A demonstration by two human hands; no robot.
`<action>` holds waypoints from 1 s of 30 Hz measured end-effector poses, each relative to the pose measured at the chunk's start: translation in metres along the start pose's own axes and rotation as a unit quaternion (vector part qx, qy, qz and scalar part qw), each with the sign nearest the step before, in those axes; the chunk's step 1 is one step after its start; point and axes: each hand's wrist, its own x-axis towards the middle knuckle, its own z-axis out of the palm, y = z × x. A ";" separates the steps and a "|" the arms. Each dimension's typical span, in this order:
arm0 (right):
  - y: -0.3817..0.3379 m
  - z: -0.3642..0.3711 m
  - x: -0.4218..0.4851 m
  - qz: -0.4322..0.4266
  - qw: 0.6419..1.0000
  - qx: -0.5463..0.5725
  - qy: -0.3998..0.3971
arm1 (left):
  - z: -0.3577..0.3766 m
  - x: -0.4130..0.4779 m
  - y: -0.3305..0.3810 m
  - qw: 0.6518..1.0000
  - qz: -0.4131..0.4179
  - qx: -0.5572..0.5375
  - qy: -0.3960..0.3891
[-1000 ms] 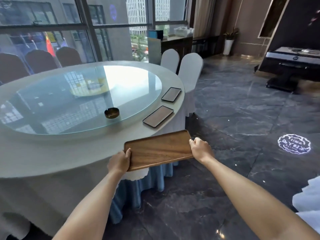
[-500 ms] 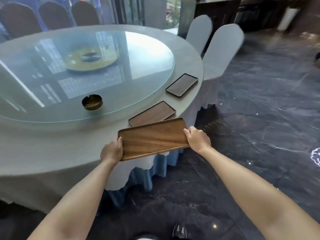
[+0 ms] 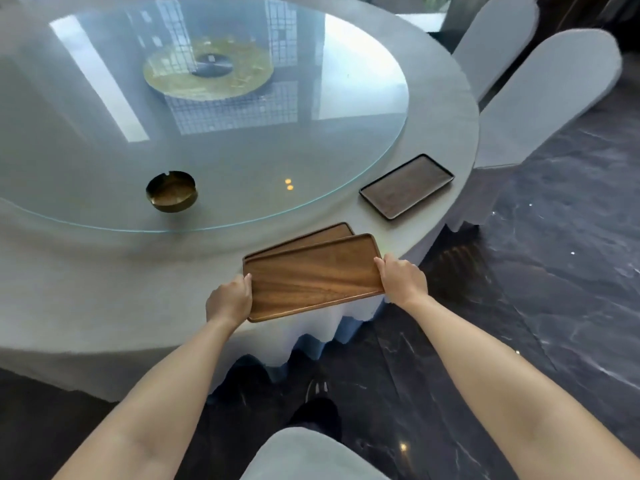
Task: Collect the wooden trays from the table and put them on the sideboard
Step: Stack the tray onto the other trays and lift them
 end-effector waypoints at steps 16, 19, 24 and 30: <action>0.000 0.029 0.101 -0.128 0.984 -0.087 -0.093 | 0.026 0.030 0.008 0.995 -0.102 0.019 -0.009; 0.000 0.031 0.108 -0.124 0.985 -0.064 -0.105 | 0.031 0.031 0.011 0.992 -0.122 0.015 -0.002; 0.001 0.032 0.114 -0.128 0.983 -0.059 -0.114 | 0.033 0.038 0.014 0.991 -0.130 0.014 0.021; 0.001 0.031 0.118 -0.103 0.982 -0.035 -0.151 | 0.036 0.041 0.020 0.987 -0.158 0.005 0.024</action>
